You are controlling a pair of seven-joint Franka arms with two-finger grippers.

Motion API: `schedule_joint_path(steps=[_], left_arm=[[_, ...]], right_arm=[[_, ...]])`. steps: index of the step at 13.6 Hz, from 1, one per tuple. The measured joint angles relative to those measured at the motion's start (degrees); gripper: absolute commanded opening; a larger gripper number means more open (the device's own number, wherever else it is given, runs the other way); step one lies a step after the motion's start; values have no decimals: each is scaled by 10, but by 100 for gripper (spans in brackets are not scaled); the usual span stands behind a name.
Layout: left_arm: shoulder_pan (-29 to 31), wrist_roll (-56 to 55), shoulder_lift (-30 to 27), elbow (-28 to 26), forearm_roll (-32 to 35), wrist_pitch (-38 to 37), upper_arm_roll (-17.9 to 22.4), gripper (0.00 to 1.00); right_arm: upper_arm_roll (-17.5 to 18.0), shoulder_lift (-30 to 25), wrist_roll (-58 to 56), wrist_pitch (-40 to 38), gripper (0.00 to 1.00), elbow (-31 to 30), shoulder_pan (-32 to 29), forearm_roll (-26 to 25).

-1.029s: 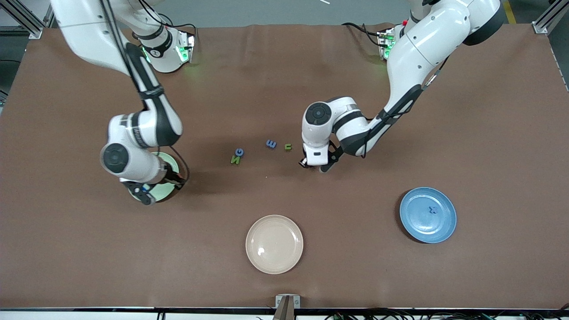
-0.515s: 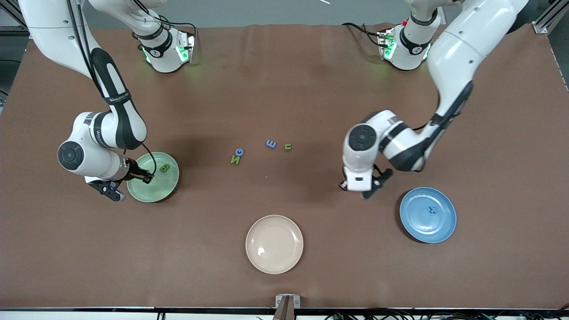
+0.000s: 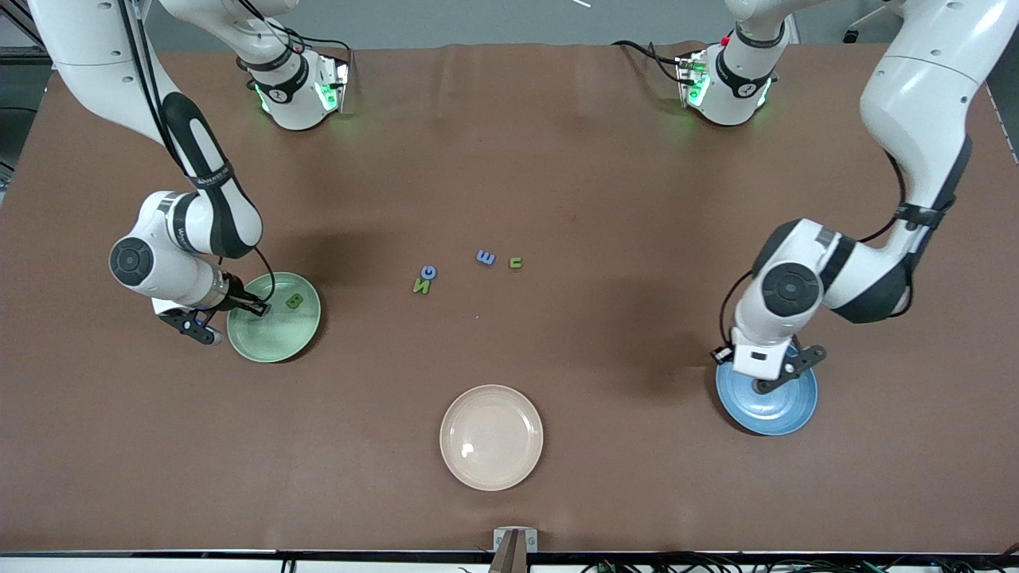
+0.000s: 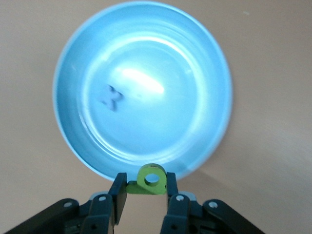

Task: Sort upper and lower case letters into plates
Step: 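Carry Q to the green plate while the left gripper carries b to blue plate, then reach the right gripper to green N while the left gripper reaches green u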

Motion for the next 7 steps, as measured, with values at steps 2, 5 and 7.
schedule_joint_path(steps=[2,5,7], left_arm=[[20,11,7,-2,0,19,0,27],[25,12,22,-3,0,39,4,94],[25,12,26,-3,0,47,7,100]], right_arm=[[0,0,0,-1,100,0,0,-1],[3,-5,4,-40,100,23,0,0],[7,-10,39,-108,100,71,5,0]])
